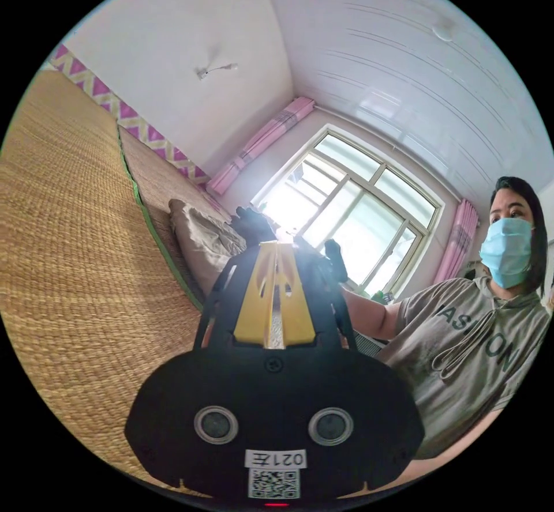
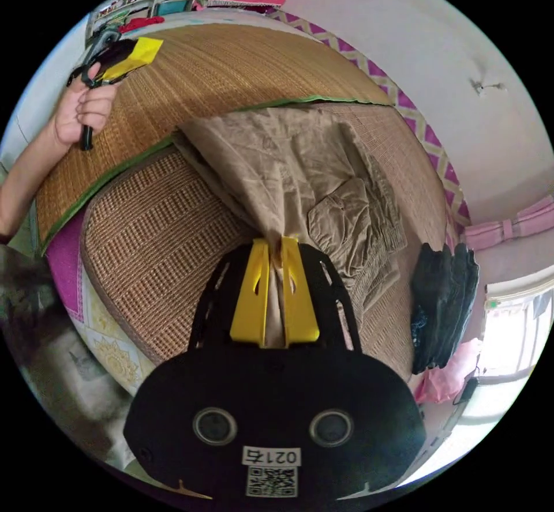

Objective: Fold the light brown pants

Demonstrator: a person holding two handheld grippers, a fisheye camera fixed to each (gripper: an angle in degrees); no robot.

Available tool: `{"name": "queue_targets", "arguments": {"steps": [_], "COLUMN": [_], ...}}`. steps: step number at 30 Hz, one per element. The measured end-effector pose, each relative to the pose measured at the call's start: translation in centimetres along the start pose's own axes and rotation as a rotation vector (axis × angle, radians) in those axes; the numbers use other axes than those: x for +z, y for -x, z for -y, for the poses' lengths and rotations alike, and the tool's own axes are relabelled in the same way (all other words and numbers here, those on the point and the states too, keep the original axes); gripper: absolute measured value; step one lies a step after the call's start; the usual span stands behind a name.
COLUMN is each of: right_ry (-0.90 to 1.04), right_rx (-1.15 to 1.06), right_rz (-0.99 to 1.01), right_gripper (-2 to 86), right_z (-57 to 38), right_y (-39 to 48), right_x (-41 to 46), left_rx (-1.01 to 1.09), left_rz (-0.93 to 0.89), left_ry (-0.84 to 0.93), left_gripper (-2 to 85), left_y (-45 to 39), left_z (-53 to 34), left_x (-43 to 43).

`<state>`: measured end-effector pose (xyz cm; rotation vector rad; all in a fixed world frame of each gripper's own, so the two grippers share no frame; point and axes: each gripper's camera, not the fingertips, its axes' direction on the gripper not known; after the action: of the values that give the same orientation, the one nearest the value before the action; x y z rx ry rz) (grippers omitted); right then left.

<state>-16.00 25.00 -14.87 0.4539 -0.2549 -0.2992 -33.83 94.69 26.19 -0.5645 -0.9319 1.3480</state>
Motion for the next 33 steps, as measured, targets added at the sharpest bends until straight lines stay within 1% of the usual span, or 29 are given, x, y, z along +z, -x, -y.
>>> {"name": "queue_targets", "arguments": {"steps": [1,3,4,6,8,9,13,17,19,23,26,29,30,31,33], "right_ry": [-0.033,-0.154,-0.183,-0.262,-0.275,-0.285,-0.307,-0.318,-0.341,-0.373,-0.406,-0.44,-0.45,-0.455,-0.47], "right_rx": [0.051,0.285,0.348,0.565,0.685,0.734,0.807,0.8,0.796,0.79,0.81,0.835,0.846,0.849,0.85], "right_rz": [0.029,0.179,0.212,0.316,0.343,0.37,0.411,0.385,0.388,0.4,0.433,0.478,0.489,0.494,0.503], "right_gripper": [7.0,10.9,11.5,12.5,13.2,13.3,13.1,12.3,11.9,12.0,11.9,11.5,11.4,11.3,11.0], "right_z": [-1.2,-7.1,-8.8,-15.6,-20.1,-22.7,-28.3,-32.2,-33.9,-37.5,-40.3,-43.0,-43.9,-44.3,-45.3], "right_y": [-1.5,-8.6,-10.5,-17.5,-21.5,-23.6,-26.9,-27.9,-28.2,-28.7,-29.2,-29.3,-29.3,-29.3,-29.1], "right_x": [-0.9,-3.8,-4.2,-4.2,-3.0,-2.2,-0.3,0.6,0.6,0.5,0.3,0.2,0.1,0.1,-0.3], "left_rx": [0.007,0.019,0.025,0.055,0.144,0.177,0.391,0.63,0.693,0.702,0.715,0.722,0.714,0.68,0.547], "left_rz": [0.013,0.04,0.069,0.12,0.218,0.233,0.326,0.455,0.462,0.47,0.521,0.557,0.544,0.535,0.471], "left_ry": [0.014,0.047,0.082,0.138,0.283,0.32,0.562,0.822,0.913,1.01,1.08,1.079,1.06,0.991,0.846], "left_gripper": [-0.9,-0.9,-0.8,-0.7,0.0,0.3,6.5,8.3,8.8,11.0,10.5,7.6,6.3,3.5,2.1], "left_y": [-0.5,-1.5,-2.4,-4.3,-7.7,-8.7,-14.5,-18.5,-19.4,-19.0,-17.6,-17.0,-16.9,-16.7,-15.8], "left_z": [0.1,0.3,0.6,1.0,1.6,1.7,1.1,-1.3,-2.6,-3.9,-5.1,-5.1,-4.7,-3.3,0.5], "left_x": [1.5,4.3,6.5,10.4,17.6,19.7,35.6,51.5,57.0,65.8,69.2,68.4,67.7,65.5,60.3]}}
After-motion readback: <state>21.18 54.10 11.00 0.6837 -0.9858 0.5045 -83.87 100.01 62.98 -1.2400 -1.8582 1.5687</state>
